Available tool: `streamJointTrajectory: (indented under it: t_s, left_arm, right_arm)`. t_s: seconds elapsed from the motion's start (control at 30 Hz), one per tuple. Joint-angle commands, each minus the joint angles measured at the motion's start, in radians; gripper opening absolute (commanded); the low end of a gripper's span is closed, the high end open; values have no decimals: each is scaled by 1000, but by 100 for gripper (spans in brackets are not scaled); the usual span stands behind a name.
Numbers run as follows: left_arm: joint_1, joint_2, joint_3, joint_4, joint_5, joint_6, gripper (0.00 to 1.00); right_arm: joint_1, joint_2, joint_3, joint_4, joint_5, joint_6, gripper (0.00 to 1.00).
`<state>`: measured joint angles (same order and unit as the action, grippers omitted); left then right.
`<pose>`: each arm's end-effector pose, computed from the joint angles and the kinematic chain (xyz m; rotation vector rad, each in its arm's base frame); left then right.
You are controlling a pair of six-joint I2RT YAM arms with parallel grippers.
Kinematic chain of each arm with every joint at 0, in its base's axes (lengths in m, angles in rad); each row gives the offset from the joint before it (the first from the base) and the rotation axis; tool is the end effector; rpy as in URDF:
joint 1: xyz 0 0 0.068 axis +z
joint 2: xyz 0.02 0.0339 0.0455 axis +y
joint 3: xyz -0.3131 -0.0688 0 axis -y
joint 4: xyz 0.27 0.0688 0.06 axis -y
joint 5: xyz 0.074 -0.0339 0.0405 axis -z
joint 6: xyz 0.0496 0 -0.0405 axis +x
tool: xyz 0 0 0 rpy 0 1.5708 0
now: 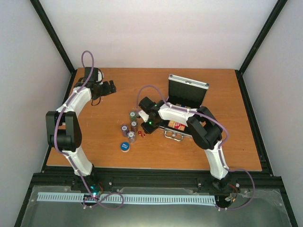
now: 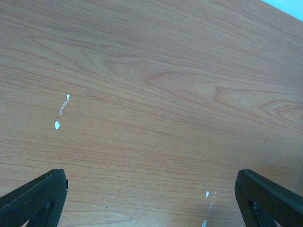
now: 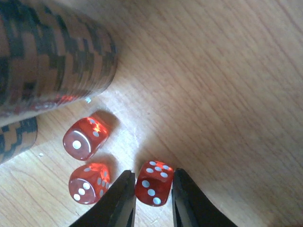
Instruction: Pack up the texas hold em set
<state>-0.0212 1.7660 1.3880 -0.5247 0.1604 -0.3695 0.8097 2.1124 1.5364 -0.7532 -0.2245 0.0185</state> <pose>0.4297 -0.0170 0.2802 -0.3634 2.4667 -0.3644 0.3160 0.3478 0.1662 -1.1849 2.7316 0.4527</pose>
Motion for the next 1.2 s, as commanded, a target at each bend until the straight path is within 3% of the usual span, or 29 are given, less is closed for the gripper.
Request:
streamJointTrajectory:
  t_s: [0.0,0.17,0.57,1.0,1.17]
  left_arm:
    - [11,-2,29,-5,-8,2,100]
    - [11,5,37,-7,-4,2,100]
    - [10,4,41,-6,3,7,100]
    - [10,1,46,-9,14,17,100]
    - [11,-4,42,-14,15,21,100]
  right_arm:
    - [5,4,20,-23,23,-7,19]
    - [5,-20,28,-40,54,-12,13]
    - [-66,-190,102,-120,161,21,13]
    - [-273,-300,-160,-40,386,98,11]
    - [-312,-296,-205,-9,402,106,12]
